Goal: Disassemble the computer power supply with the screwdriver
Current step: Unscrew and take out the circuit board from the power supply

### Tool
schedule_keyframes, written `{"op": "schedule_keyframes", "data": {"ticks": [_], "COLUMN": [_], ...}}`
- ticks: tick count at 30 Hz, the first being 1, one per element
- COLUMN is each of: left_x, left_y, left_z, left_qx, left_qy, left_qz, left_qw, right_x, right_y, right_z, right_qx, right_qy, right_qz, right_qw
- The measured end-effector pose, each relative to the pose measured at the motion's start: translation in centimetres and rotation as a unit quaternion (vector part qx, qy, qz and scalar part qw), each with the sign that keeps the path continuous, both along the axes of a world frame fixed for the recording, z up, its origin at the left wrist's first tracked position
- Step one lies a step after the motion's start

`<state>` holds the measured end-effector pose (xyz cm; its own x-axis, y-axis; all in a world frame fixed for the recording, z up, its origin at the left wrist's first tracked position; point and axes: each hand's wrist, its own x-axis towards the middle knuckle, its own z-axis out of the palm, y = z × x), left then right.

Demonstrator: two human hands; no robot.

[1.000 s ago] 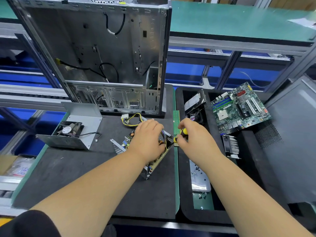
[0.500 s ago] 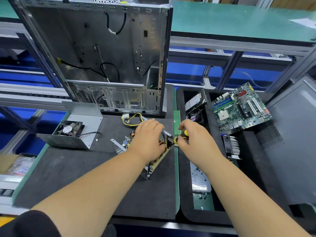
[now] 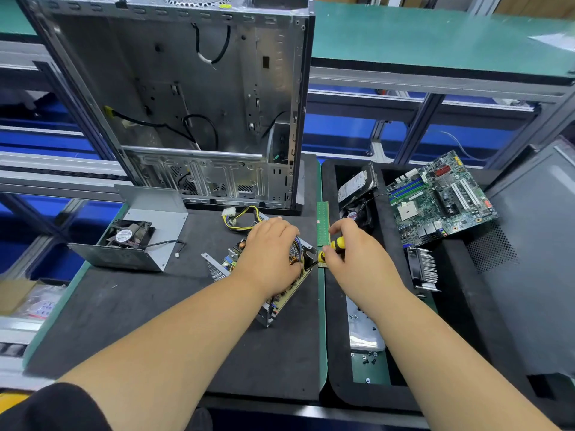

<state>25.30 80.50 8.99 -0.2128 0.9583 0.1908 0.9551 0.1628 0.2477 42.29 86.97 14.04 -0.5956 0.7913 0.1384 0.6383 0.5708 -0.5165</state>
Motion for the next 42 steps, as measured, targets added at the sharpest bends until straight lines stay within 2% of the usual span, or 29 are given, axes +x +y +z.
{"op": "schedule_keyframes", "data": {"ticks": [4,10,18,27,35,42], "left_x": [-0.02,-0.04,-0.07,-0.06,-0.08,-0.06], "left_y": [0.12,0.08,0.14,0.13,0.09,0.12], "left_z": [0.02,-0.05,-0.14,-0.15,-0.17,-0.02], "left_qx": [-0.006,0.000,-0.004,0.001,0.008,0.006], "left_qy": [0.000,-0.001,0.003,0.001,0.000,0.003], "left_qz": [0.001,0.000,0.003,0.001,0.001,-0.002], "left_qw": [1.000,1.000,1.000,1.000,1.000,1.000], "right_x": [0.14,0.25,0.27,0.40,0.27,0.69], "right_y": [0.19,0.14,0.29,0.26,0.03,-0.10], "right_z": [0.08,0.25,0.35,0.27,0.16,-0.16], "right_qx": [-0.010,0.039,0.006,0.052,0.011,0.055], "right_qy": [0.007,-0.061,0.015,-0.059,0.001,-0.041], "right_qz": [0.004,-0.006,0.023,0.014,0.038,0.016], "right_qw": [1.000,0.997,1.000,0.997,0.999,0.997]}}
